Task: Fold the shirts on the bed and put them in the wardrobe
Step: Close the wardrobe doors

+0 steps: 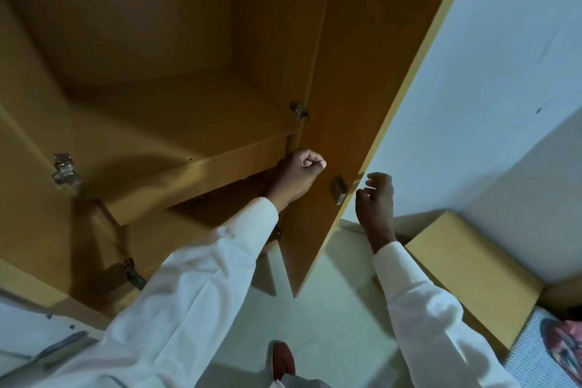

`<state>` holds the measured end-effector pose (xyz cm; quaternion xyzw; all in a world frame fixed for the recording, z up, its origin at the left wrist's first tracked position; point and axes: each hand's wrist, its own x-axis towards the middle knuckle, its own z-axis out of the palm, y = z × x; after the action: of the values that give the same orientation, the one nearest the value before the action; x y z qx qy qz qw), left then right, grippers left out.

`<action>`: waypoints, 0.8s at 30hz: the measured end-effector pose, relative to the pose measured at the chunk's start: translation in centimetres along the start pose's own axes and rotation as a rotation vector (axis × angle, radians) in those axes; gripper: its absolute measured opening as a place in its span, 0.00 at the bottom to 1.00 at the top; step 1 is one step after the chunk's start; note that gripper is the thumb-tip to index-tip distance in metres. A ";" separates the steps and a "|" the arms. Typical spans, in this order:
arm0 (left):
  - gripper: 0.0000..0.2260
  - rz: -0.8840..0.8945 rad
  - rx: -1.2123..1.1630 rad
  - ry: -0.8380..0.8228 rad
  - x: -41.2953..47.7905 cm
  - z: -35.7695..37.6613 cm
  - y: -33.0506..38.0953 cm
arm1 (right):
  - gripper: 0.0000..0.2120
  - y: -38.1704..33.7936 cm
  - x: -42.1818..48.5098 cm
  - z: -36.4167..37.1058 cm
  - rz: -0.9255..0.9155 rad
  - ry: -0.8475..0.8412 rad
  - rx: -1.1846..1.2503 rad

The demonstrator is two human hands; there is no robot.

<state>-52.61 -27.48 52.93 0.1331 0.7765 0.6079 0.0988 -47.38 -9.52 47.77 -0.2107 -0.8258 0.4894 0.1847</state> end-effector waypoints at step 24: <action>0.17 0.254 0.310 0.466 1.9 -0.2 2.6 | 0.07 -6.6 5.6 1.1 -0.457 -0.438 0.078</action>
<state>-54.27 -26.44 55.47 0.0995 0.8388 0.5040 -0.1802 -53.75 -10.27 53.64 0.0978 -0.8525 0.5003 0.1157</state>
